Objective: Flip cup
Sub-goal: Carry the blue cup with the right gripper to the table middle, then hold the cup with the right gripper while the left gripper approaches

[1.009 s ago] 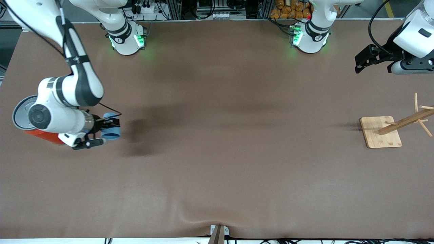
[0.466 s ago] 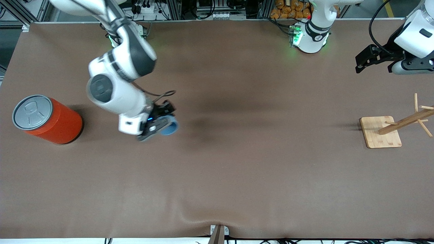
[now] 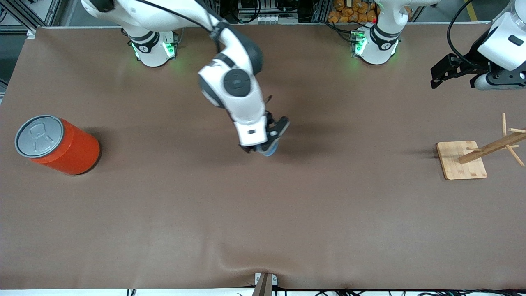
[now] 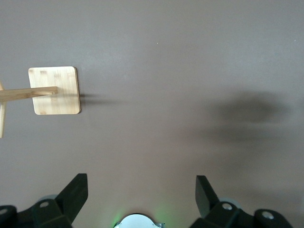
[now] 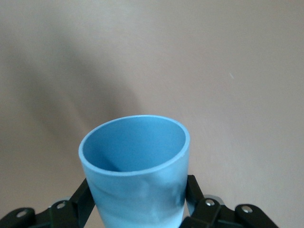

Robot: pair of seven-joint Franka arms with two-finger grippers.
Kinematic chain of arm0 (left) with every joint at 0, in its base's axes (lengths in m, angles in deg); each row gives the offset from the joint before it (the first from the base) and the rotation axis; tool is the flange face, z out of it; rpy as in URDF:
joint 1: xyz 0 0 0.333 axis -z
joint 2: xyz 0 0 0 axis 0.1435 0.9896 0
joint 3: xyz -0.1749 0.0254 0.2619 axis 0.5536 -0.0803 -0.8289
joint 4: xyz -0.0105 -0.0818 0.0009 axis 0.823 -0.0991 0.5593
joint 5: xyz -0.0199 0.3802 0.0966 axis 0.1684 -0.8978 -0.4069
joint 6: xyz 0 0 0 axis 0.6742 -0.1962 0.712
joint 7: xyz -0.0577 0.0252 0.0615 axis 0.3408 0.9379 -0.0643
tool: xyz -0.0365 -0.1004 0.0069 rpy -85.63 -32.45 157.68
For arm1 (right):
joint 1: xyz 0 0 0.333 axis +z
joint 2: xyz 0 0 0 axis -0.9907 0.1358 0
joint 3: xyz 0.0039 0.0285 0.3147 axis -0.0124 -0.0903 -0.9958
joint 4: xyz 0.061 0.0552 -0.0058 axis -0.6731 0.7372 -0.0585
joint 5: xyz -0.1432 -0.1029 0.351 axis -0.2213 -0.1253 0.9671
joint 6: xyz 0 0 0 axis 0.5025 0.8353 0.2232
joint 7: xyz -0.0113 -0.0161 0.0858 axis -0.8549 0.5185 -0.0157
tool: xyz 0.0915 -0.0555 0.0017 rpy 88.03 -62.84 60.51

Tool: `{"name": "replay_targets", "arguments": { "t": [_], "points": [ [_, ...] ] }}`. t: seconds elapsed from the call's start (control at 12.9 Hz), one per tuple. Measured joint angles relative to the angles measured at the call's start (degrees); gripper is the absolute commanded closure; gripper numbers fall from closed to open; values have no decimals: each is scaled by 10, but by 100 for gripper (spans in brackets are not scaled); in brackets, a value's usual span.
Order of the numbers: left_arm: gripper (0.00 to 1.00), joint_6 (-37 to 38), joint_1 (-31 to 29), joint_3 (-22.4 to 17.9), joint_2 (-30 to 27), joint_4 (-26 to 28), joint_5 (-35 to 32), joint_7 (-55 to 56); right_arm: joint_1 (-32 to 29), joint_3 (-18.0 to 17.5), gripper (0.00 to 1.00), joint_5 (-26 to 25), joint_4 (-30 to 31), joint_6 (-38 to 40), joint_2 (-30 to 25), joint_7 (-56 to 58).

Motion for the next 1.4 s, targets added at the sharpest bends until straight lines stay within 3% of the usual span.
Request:
{"name": "replay_targets", "arguments": {
  "t": [0.16,0.54,1.24,1.32,1.4],
  "points": [
    [0,3,0,0,0,0,0,0,34,2,93,-33,-10,-28,35,8],
    [0,4,0,-1,-1,0,0,0,90,5,90,-109,-22,-52,83,13],
    [0,6,2,2,-2,-1,0,0,110,8,81,-131,-28,-53,129,18],
    [0,6,3,3,-2,-1,0,0,110,8,75,-133,-28,-52,129,18],
    [0,7,4,4,-2,0,0,0,110,8,46,-135,-28,-52,129,18]
  ]
}}
